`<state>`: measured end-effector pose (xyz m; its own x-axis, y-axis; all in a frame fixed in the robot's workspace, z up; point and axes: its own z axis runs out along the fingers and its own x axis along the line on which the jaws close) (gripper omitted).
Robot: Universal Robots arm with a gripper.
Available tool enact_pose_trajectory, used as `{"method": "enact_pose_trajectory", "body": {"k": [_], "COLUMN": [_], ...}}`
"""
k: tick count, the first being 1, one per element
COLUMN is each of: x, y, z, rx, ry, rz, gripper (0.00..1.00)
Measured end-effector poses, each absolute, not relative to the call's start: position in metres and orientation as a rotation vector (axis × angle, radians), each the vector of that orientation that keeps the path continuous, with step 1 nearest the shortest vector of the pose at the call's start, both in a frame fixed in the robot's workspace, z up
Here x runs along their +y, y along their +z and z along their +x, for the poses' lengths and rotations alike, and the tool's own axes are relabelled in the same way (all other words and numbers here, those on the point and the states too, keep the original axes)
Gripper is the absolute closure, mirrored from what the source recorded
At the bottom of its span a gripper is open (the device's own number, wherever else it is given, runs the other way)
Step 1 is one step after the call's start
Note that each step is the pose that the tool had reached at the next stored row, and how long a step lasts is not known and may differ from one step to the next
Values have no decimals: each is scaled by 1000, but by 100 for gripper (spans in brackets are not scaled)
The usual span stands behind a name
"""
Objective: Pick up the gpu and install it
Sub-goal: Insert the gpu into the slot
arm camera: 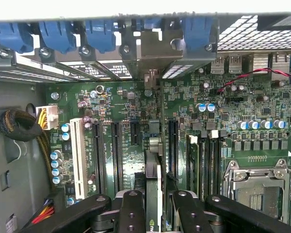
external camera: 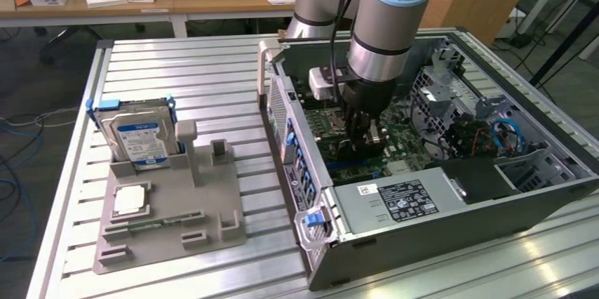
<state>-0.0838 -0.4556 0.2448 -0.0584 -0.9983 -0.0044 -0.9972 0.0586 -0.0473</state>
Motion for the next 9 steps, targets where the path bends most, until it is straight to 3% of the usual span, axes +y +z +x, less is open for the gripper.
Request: {"method": "enact_pose_trajectory", "body": {"k": [9], "x": [-456], "y": [245], "z": [-83], "rx": [2259], "ry": [-49], "rz": [-2132], "gripper": [73]}}
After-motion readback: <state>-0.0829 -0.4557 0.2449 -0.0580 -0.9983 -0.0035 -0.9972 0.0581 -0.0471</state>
